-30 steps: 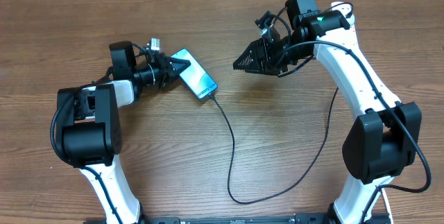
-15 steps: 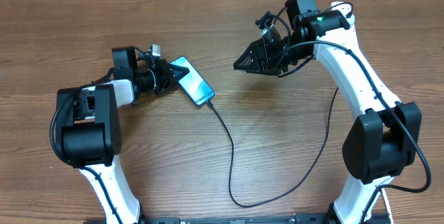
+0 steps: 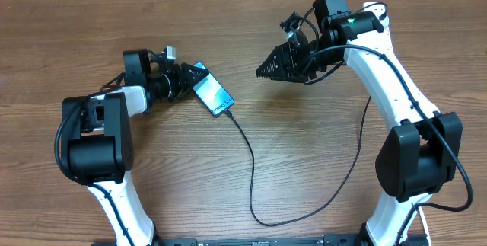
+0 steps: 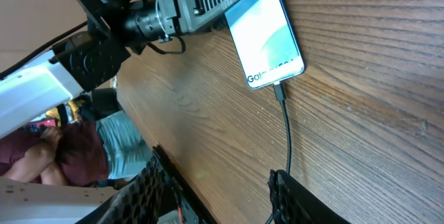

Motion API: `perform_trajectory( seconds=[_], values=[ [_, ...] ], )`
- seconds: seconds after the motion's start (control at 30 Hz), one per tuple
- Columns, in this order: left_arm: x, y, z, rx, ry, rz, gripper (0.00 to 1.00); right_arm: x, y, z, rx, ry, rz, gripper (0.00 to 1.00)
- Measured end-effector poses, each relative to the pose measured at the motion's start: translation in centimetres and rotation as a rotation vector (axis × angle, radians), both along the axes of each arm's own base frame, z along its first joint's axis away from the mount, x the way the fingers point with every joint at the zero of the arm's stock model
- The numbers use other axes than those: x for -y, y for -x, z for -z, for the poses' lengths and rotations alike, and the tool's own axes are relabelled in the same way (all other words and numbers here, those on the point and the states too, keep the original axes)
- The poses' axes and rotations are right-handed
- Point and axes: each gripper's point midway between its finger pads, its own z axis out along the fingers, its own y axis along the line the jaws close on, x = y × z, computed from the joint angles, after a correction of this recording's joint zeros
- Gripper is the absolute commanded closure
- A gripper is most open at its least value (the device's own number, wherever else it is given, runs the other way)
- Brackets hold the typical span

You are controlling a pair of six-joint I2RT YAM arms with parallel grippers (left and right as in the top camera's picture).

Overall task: Plug charger to phone and switch on socket
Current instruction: 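Lower the phone flat onto the table with the left gripper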

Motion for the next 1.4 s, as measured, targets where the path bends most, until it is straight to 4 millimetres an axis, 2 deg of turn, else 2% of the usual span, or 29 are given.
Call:
perform_trajectory(
  seconds=[0.17,0.27,0.63,0.8,0.97,1.1,1.33,1.4],
  values=[
    [0.1,0.0,-0.4,0.004,0.009,0.007,0.33,0.0,0.0,0.0,0.0,0.003,0.001,0.5],
    [0.1,0.1,-0.6,-0.004,0.013,0.007,0.3,0.0,0.0,0.0,0.0,0.003,0.001,0.5],
    [-2.9,1.2,-0.5,-0.13,-0.01,-0.061,0.27,0.0,0.0,0.0,0.001,0.002,0.001,0.5],
    [-4.0,1.7,-0.3,-0.201,-0.096,-0.095,0.27,0.0,0.0,0.0,0.001,0.002,0.001,0.5],
    [-5.7,2.0,-0.1,-0.286,-0.252,-0.127,0.27,0.0,0.0,0.0,0.001,0.002,0.001,0.5],
    [-7.1,1.8,0.1,-0.308,-0.368,-0.156,0.28,0.0,0.0,0.0,0.001,0.002,0.001,0.5],
    [-8.5,1.6,0.3,-0.307,-0.458,-0.181,0.29,0.0,0.0,0.0,0.001,0.002,0.001,0.5],
    [-9.0,1.8,0.3,-0.319,-0.492,-0.187,0.31,0.0,0.0,0.0,0.007,0.003,-0.004,0.67]
  ],
)
